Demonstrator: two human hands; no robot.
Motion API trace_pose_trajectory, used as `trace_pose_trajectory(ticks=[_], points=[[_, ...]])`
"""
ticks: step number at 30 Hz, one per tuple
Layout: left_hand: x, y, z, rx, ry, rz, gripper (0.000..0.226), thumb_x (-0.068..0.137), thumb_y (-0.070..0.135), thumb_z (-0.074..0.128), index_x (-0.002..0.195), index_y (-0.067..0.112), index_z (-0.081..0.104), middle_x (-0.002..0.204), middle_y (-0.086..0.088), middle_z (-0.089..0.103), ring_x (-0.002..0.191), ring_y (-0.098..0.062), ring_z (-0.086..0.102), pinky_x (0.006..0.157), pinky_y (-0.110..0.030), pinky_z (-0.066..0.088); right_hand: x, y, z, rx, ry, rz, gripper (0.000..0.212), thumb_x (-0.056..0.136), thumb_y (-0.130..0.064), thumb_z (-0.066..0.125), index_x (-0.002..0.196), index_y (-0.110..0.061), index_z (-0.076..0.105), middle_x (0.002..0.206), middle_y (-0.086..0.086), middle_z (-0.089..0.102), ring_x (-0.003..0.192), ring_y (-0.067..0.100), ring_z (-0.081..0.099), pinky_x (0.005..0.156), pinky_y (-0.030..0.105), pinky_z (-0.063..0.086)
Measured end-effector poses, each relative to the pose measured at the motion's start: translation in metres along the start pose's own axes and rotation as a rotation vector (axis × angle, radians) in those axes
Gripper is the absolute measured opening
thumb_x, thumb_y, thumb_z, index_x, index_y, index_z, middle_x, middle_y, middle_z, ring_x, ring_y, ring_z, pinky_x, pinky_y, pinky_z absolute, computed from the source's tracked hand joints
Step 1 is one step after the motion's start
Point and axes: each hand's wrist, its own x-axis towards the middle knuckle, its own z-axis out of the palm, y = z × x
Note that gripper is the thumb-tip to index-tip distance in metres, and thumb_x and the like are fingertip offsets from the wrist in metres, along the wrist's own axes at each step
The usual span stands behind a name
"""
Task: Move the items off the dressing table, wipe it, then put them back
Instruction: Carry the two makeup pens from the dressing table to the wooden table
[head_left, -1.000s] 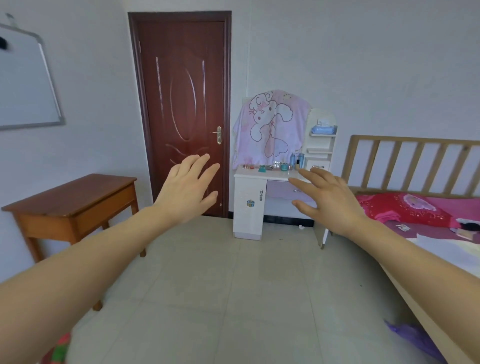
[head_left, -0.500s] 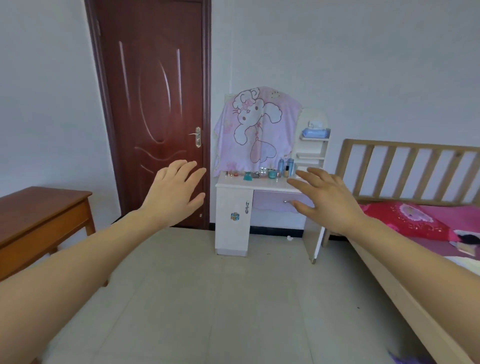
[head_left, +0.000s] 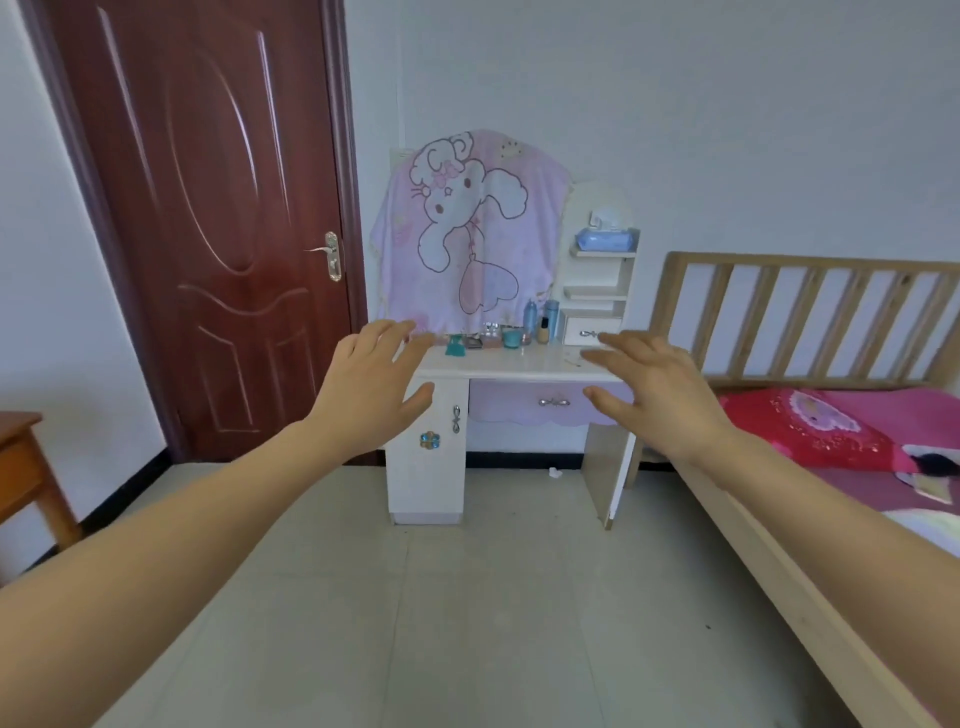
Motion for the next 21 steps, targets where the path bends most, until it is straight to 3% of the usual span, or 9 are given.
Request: trace_pose_trajectory(ticks=[4,7,10,14,21], points=[[0.053,-0.022,0.022,0.065,0.047,-0.032,0.055,0.079,0.038,0.035,0.112,0.003,0.062,0.114,-0.019,0.063,0.105,-0.037,0.059,0.079,-0.046,0.049,0.066,0.042,0.031,-0.046,-0.038,-0.082,0.045,0.092,-0.037,0.048,0.135,-0.024,0.042,0.148,-0.001,0.034,0.137,0.018,0.024,0.107,0.033,0.018],[0.078,-0.041,0.051,-0.040,0.067,-0.190,0.056,0.081,0.040,0.039,0.124,0.006,0.055,0.128,-0.015,0.054,0.120,-0.033,0.048,0.092,-0.045,0.041,0.117,0.061,0.059,0.025,0.021,-0.085,0.043,0.091,-0.034,0.051,0.132,-0.023,0.046,0.142,-0.001,0.042,0.134,0.018,0.031,0.103,0.033,0.024],[0.081,-0.065,0.098,-0.055,0.008,-0.279,0.056,0.087,0.042,0.042,0.136,0.014,0.043,0.141,-0.006,0.041,0.132,-0.023,0.033,0.101,-0.038,0.030,0.154,0.062,0.106,0.068,-0.039,-0.152,0.044,0.091,-0.036,0.051,0.133,-0.023,0.045,0.143,0.000,0.041,0.133,0.016,0.033,0.103,0.031,0.025],[0.104,-0.121,0.137,-0.086,-0.011,-0.413,0.053,0.091,0.035,0.049,0.139,0.018,0.037,0.145,-0.002,0.035,0.133,-0.022,0.027,0.103,-0.037,0.027,0.207,0.054,0.166,0.048,-0.122,-0.205,0.047,0.093,-0.041,0.043,0.138,-0.027,0.036,0.148,-0.004,0.033,0.133,0.012,0.030,0.104,0.028,0.020],[0.155,-0.235,0.181,-0.064,-0.037,-0.485,0.052,0.091,0.035,0.048,0.138,0.017,0.037,0.146,-0.005,0.036,0.133,-0.026,0.026,0.106,-0.044,0.027,0.323,0.043,0.211,0.020,-0.079,-0.220,0.047,0.091,-0.038,0.049,0.135,-0.025,0.041,0.144,0.001,0.041,0.129,0.020,0.038,0.103,0.036,0.026]])
